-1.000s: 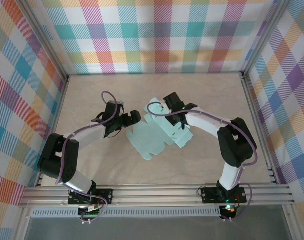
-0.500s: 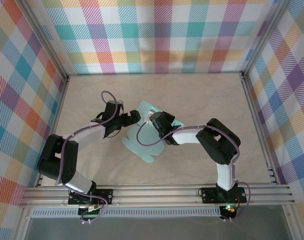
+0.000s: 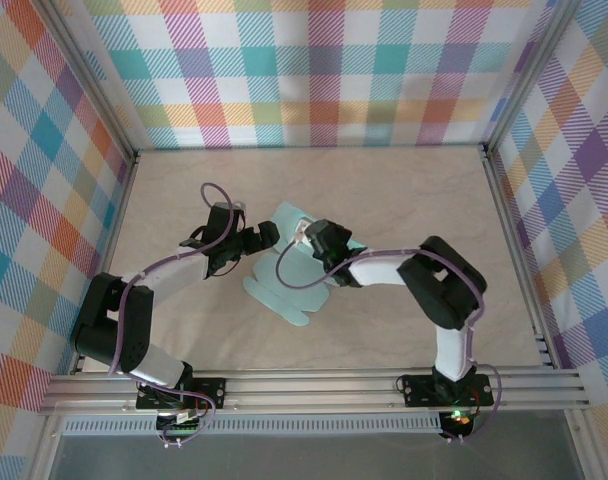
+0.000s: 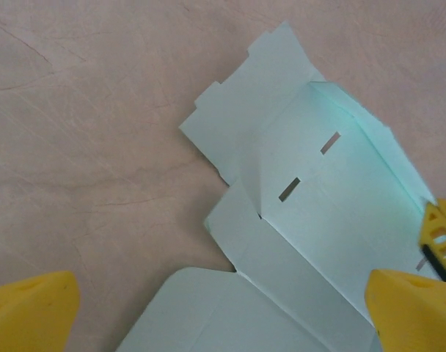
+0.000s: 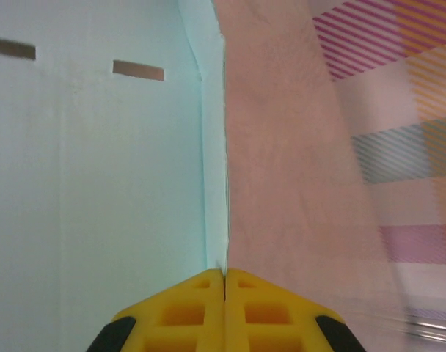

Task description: Fold the paper box

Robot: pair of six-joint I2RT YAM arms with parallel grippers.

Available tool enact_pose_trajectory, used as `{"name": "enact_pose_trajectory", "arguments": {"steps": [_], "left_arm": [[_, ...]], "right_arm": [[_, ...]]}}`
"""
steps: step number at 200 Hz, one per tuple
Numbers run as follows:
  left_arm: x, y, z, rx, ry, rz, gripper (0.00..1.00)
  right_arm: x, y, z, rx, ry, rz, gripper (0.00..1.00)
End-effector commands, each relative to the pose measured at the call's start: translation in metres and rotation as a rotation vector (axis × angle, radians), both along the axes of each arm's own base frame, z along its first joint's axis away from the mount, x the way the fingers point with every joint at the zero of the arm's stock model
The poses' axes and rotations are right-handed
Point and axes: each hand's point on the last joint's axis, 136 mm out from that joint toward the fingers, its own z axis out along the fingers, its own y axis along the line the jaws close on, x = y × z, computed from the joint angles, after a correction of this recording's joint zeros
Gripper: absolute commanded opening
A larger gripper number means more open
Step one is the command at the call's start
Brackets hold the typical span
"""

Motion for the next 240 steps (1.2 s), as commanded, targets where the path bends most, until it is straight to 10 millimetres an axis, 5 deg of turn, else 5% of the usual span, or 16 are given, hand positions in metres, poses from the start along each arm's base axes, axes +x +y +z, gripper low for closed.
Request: {"name": "enact_pose_trajectory", "arguments": {"steps": [1,37,118,240], "left_arm": [[0.002,-0.003,0.016,0.05,-0.088,-0.112,1.0],[0.015,-0.021,0.043,0.14,-0.302,-0.325,1.0],[0.056,-0.068,0.062,0.052,-0.484,-0.643,0.8],[0.062,-0.106,0.015,-0.073,-0.314,-0.794,0.39]], "right_arm": [[-0.027,0.003,0.003,0.237,0.332,0.048,0.0],[-0.055,0.006,0.01,0.402,0.701,0.145,0.0],[-0.055,-0.013,0.021,0.504,0.923,0.151,0.0],[-0.053,-0.016,0.02,0.519,0.96,0.132,0.0]]}}
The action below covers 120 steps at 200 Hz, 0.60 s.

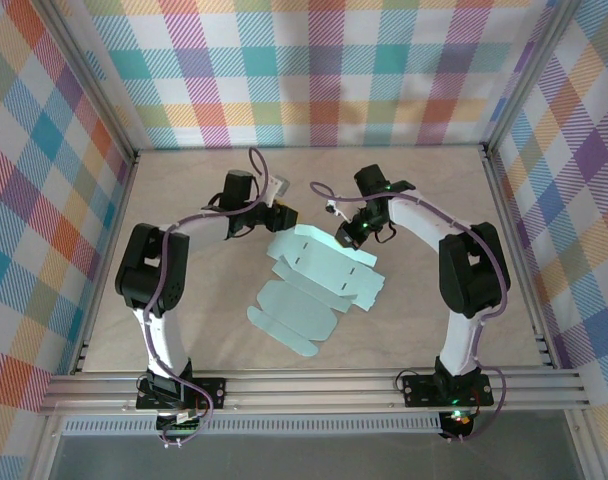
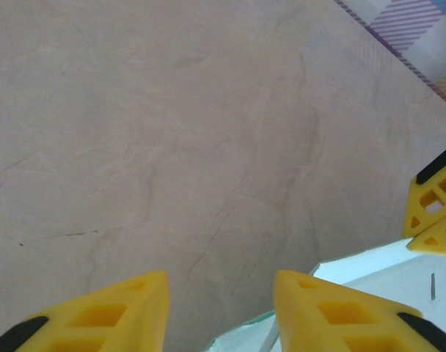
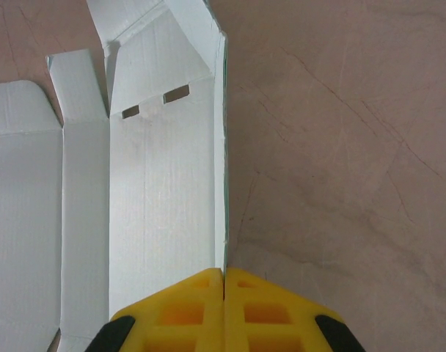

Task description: Fold the paper box

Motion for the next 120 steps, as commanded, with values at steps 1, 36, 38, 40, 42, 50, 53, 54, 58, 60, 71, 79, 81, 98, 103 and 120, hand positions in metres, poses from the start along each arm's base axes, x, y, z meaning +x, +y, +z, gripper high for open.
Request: {"name": "enact_pose_trajectory", "arguments": {"steps": [1,36,38,40,42,50,53,54,58,60,71,79,81,98,103,120], "left_arm": [[-0.004,-0.012,-0.001,-0.02,0.033,-0.045,0.39],[-0.009,-0.021,-0.007,-0.004,0.046,-0.075,0.3],[-0.01,-0.022,-0.007,-0.004,0.046,-0.077,0.3],[-0.011,-0.022,-0.008,-0.004,0.048,-0.079,0.3],[-0.011,-0.023,-0.007,-0.004,0.047,-0.082,0.3],[-0.013,-0.025,-0.009,-0.003,0.05,-0.093,0.3],[-0.014,-0.026,-0.009,-0.001,0.05,-0.097,0.3],[-0.014,-0.027,-0.009,-0.001,0.051,-0.097,0.3],[-0.015,-0.028,-0.009,0.001,0.051,-0.101,0.3],[-0.016,-0.028,-0.01,0.002,0.052,-0.103,0.3],[-0.019,-0.031,-0.01,0.002,0.057,-0.114,0.3],[-0.02,-0.032,-0.011,0.004,0.06,-0.115,0.3],[-0.021,-0.032,-0.011,0.004,0.06,-0.117,0.31],[-0.023,-0.035,-0.01,0.001,0.057,-0.123,0.37],[-0.024,-0.036,-0.01,0.0,0.057,-0.124,0.37],[-0.028,-0.039,-0.009,-0.006,0.073,-0.134,0.34]], "right_arm": [[-0.003,0.004,0.005,0.026,0.025,0.019,0.0],[-0.002,0.004,0.005,0.021,0.023,0.016,0.0],[-0.002,0.004,0.005,0.021,0.023,0.016,0.0],[-0.002,0.004,0.004,0.02,0.024,0.015,0.0],[-0.002,0.004,0.005,0.021,0.023,0.016,0.0],[-0.002,0.004,0.005,0.019,0.021,0.016,0.0],[-0.002,0.004,0.004,0.018,0.022,0.014,0.0],[-0.002,0.003,0.004,0.017,0.023,0.013,0.0],[-0.002,0.003,0.004,0.015,0.024,0.013,0.0],[-0.002,0.003,0.003,0.015,0.024,0.012,0.0],[-0.001,0.003,0.003,0.01,0.022,0.009,0.0],[0.0,0.002,0.002,0.005,0.021,0.006,0.0],[0.0,0.002,0.002,0.004,0.021,0.007,0.0],[0.001,0.001,0.0,-0.006,0.018,-0.002,0.0],[0.002,0.0,0.001,-0.007,0.015,-0.005,0.0],[0.006,-0.002,0.0,-0.018,0.002,-0.023,0.0]]}}
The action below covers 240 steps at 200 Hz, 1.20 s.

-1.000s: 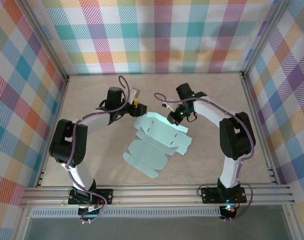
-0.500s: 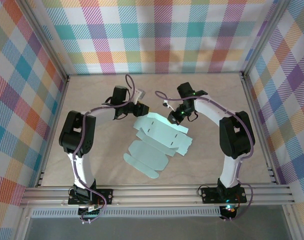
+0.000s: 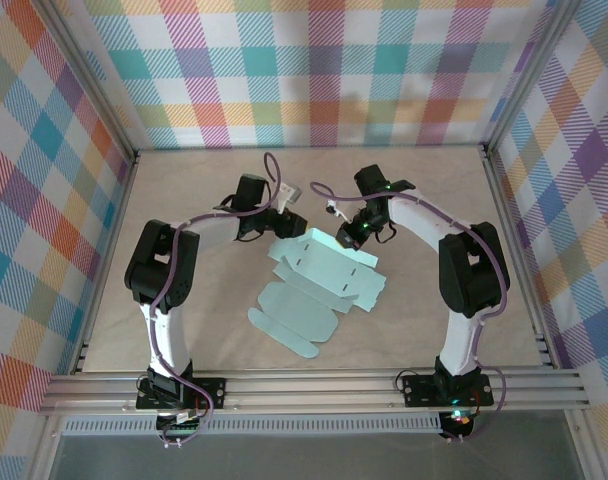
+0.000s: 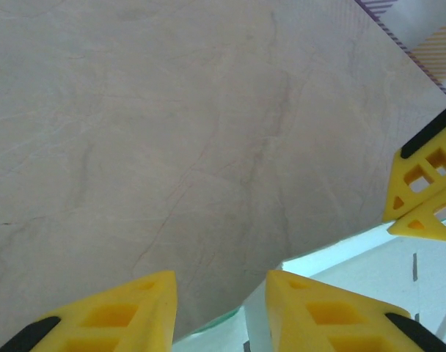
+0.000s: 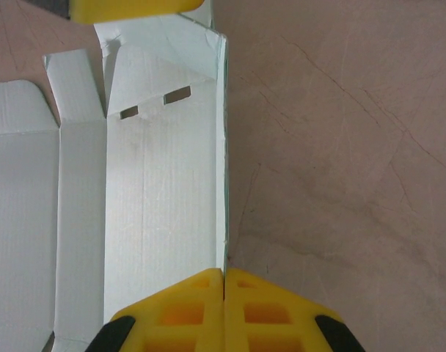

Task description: Fold the paper box

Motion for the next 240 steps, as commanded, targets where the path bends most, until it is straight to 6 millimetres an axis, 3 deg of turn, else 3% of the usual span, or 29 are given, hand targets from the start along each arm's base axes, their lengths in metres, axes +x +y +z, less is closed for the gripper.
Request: {"name": "enact_pose_trajectory", "arguments": {"steps": [1,30,39,57,96,144,157,218,240], "left_arm": [[-0.007,-0.009,0.006,-0.018,0.006,-0.041,0.34],[-0.011,-0.017,0.009,-0.076,0.059,-0.029,0.27],[-0.011,-0.019,0.011,-0.098,0.077,-0.018,0.21],[-0.012,-0.023,0.011,-0.133,0.121,0.005,0.2],[-0.014,-0.031,0.012,-0.21,0.208,0.07,0.32],[-0.017,-0.028,-0.009,-0.171,0.245,0.123,0.42],[-0.015,-0.027,-0.005,-0.177,0.233,0.139,0.49],[-0.009,-0.008,0.026,-0.177,0.105,0.241,0.62],[-0.005,0.005,0.024,-0.156,0.089,0.302,0.66]], "right_arm": [[0.008,0.002,0.002,0.0,-0.011,-0.016,0.0],[0.012,0.001,0.001,-0.004,-0.016,-0.032,0.0],[0.012,0.001,0.0,-0.008,-0.015,-0.035,0.0],[0.014,-0.001,-0.002,-0.02,-0.015,-0.043,0.0],[0.017,-0.003,-0.003,-0.033,-0.027,-0.059,0.0],[0.017,-0.002,0.001,-0.024,-0.035,-0.06,0.0],[0.017,-0.002,0.002,-0.023,-0.038,-0.06,0.0],[0.021,-0.007,0.004,-0.038,-0.094,-0.069,0.0],[0.022,-0.008,0.001,-0.055,-0.191,-0.042,0.0]]}}
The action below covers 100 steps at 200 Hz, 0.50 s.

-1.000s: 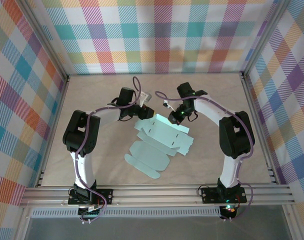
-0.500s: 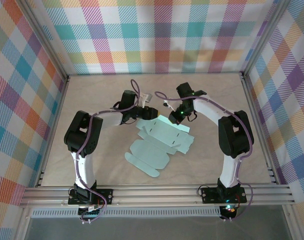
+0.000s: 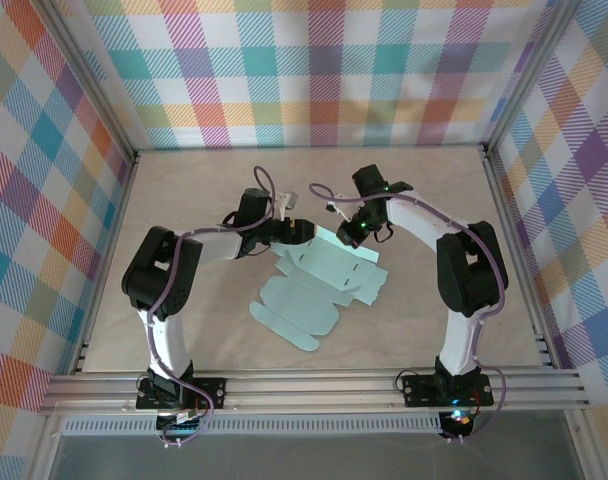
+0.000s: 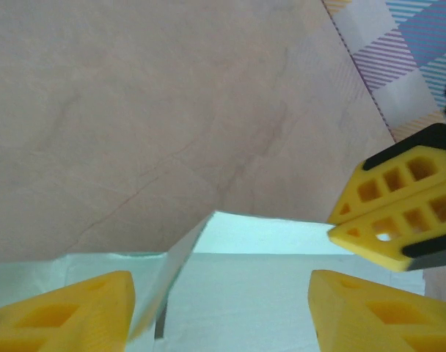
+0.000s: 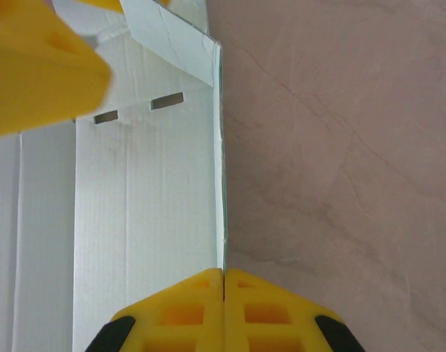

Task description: Fold the paper box

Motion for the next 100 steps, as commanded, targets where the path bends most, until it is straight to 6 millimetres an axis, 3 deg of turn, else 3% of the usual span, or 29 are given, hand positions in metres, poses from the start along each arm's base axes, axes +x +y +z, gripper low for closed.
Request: {"name": "enact_pose_trajectory", "arguments": {"steps": [1,71,100], "left_arm": [[0.01,0.011,0.026,0.001,-0.088,0.072,0.66],[0.013,0.006,0.005,-0.033,-0.018,0.086,0.64],[0.013,-0.005,-0.002,-0.045,0.006,0.067,0.64]], "right_arm": [[0.002,0.0,0.01,-0.006,-0.117,0.022,0.0],[-0.002,0.003,0.012,0.007,-0.115,0.038,0.0],[-0.004,0.004,0.012,0.014,-0.103,0.042,0.0]]}}
